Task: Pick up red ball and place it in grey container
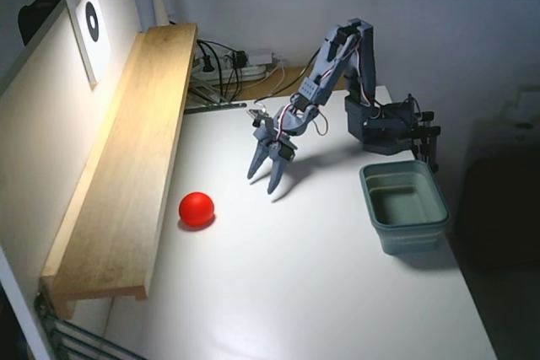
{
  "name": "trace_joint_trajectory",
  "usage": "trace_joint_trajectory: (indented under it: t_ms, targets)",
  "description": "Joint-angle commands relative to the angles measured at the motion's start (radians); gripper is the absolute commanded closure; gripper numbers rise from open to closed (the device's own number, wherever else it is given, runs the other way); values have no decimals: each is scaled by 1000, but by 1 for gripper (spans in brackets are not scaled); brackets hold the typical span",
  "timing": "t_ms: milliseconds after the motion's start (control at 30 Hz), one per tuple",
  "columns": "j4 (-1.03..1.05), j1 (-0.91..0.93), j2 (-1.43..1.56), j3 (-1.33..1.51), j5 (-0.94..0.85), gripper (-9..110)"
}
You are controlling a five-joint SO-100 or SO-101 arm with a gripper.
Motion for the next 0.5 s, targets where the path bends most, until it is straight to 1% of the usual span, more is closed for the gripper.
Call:
trace_joint_trajectory:
  t_ms: [0, 167, 333, 467]
  targets:
    - [-34, 11, -19, -79, 3, 63]
    - [-20, 11, -105, -178, 3, 63]
    - [-19, 16, -111, -185, 3, 63]
    - [-2, 16, -174, -266, 3, 63]
